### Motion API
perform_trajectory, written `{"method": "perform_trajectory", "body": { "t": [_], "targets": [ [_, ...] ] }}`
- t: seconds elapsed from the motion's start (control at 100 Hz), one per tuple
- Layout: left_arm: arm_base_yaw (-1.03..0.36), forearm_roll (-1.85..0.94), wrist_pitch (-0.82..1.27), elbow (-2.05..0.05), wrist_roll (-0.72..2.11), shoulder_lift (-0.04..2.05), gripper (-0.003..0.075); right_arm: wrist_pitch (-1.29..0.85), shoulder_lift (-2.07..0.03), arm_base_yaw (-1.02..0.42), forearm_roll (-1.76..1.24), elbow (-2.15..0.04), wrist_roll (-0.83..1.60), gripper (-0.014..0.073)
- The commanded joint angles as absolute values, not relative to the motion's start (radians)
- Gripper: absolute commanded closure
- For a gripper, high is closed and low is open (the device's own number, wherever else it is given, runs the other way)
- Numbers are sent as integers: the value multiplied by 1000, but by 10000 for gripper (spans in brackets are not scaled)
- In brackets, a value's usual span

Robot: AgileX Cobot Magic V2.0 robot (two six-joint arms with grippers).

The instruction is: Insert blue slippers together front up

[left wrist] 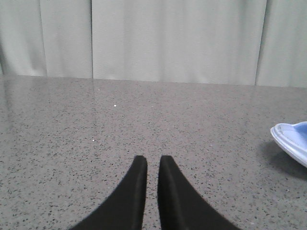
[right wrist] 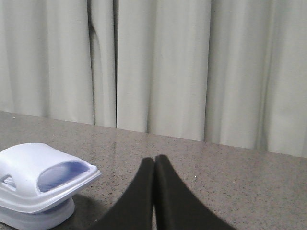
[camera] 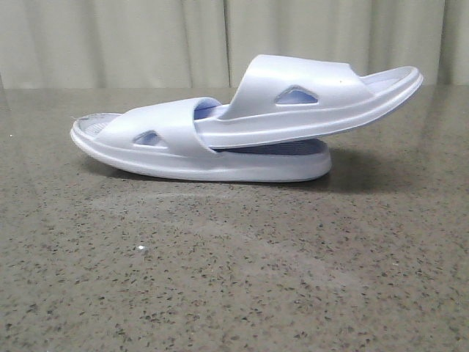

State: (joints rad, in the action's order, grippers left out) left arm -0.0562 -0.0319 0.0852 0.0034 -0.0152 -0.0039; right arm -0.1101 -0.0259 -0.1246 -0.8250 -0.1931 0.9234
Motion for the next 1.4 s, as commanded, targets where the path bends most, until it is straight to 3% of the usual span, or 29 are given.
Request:
{"method": "perform_trajectory", "body": {
  "t": [0.0,0.3,0.57,0.73,0.99,1.39],
  "targets": [
    [-63,-42,0,12,-26,-33,704,-51,-36,-121,-827,-217,934,701],
    [-63,-42,0,12,-26,-33,704,-28,-36,-121,-770,-217,896,701],
    [-63,-42,0,12,-26,-33,704,-20,-36,-121,-207,-153,266,701],
    [-63,-42,0,12,-26,-33,704,33,-36,-119,-23,-70,40,701],
    [-63,-42,0,12,-26,-33,704,125,-36,-119,-17,33,11,701],
    [-63,-42,0,12,-26,-33,704,91,-36,-119,-12,30,0,701]
  ]
}}
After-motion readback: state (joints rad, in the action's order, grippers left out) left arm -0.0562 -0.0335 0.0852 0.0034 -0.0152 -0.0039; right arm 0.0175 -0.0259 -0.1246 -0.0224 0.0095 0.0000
